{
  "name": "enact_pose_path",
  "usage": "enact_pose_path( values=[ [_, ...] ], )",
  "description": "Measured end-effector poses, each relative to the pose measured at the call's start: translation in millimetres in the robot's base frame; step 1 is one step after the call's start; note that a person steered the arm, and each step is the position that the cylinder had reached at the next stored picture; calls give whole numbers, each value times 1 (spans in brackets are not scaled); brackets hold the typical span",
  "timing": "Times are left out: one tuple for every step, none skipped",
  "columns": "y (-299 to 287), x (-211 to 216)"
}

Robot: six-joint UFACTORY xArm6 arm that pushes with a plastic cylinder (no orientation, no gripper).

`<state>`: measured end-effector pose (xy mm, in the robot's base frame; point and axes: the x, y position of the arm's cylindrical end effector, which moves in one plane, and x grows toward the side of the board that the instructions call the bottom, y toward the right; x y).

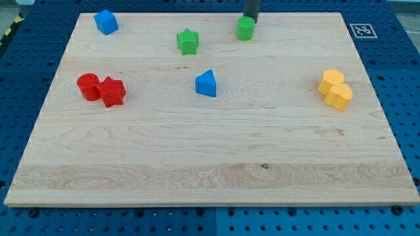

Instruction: Move green circle to the right of green star

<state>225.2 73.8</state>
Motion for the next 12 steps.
enact_pose_path(
  values=[
    [-30,2],
    [1,9],
    [51,8],
    [47,28],
    [11,28],
    [-12,28],
    [-39,29],
    [-59,29],
    [-83,29],
    [-52,29],
    [-13,29],
    [-31,37]
  ],
)
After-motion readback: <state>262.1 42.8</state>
